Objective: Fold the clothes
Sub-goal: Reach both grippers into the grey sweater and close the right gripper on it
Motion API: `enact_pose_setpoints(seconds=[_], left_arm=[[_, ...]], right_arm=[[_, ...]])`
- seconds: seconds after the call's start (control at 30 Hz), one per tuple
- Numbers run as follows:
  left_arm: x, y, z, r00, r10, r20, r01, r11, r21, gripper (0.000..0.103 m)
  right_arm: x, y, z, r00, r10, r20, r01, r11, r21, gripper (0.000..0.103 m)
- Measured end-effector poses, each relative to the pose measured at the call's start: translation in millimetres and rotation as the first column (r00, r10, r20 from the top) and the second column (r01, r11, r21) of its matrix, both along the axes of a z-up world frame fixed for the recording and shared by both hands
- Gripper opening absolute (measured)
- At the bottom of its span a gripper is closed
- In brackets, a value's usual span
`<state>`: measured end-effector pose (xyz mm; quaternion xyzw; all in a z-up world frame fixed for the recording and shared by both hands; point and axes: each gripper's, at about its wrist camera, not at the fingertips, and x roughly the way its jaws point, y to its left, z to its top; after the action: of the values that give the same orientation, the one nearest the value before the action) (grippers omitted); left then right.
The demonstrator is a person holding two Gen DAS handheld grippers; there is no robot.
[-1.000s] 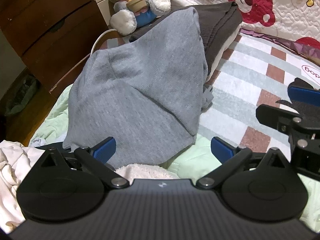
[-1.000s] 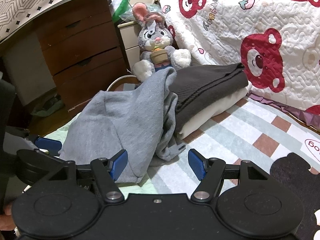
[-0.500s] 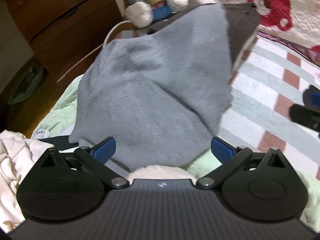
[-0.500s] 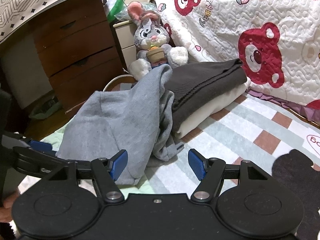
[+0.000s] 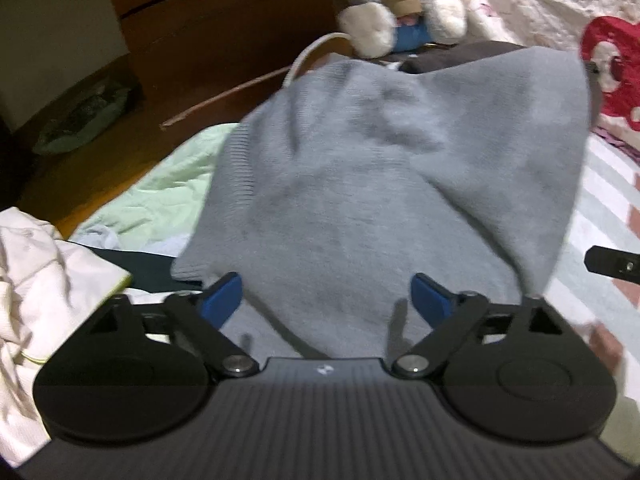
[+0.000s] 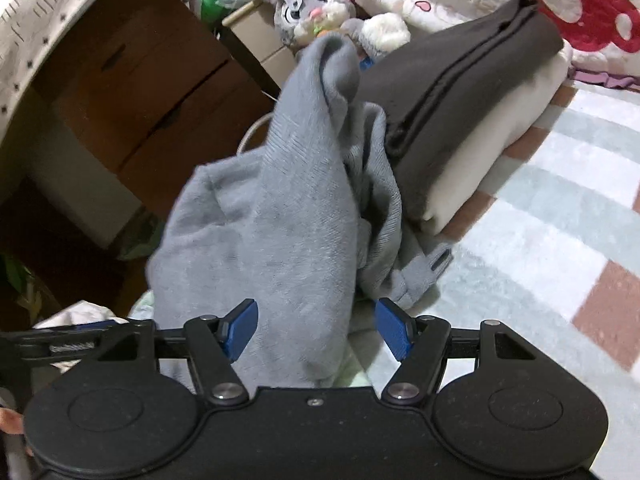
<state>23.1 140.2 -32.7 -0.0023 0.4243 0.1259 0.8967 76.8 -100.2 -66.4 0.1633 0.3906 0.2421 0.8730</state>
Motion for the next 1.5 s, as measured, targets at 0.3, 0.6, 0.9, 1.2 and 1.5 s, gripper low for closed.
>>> enact_pose_setpoints(seconds=[0.3,0.6,0.9,1.2,1.5], left_arm=[[23,46,-7,1.000,0.025,0.005,-0.024,0.998,-0.062,0.070],[44,63,-26,1.000,-0.015,0.011,0.017,0.973,-0.230,0.087],[52,69,-50,0.995,-0.095,0.012,0.088,0.863,-0.498,0.039],[43,50,-38,0.987,-0.143,0.074,0.161,0.873,-0.461,0.047],[62,67,-29,0.996,-0.026,0.089,0.052,0.953,-0.299,0.076]], right_arm=[[51,14,-36,0.997,-0.022,-0.081,0.019,0.999,-0.029,0.072],[80,30,-71,0.990,-0.112,-0.091,0.112,0.994,0.001,0.103],[56,44,-46,1.000,0.022,-0.022,-0.021,1.000,0.023,0.028],[14,55,-3,0.957,0.250,0.150,-0.228,0.962,-0.151,0.032],[44,29,-30,0.997,0.034,0.070,-0.034,0.999,0.001,0.081]])
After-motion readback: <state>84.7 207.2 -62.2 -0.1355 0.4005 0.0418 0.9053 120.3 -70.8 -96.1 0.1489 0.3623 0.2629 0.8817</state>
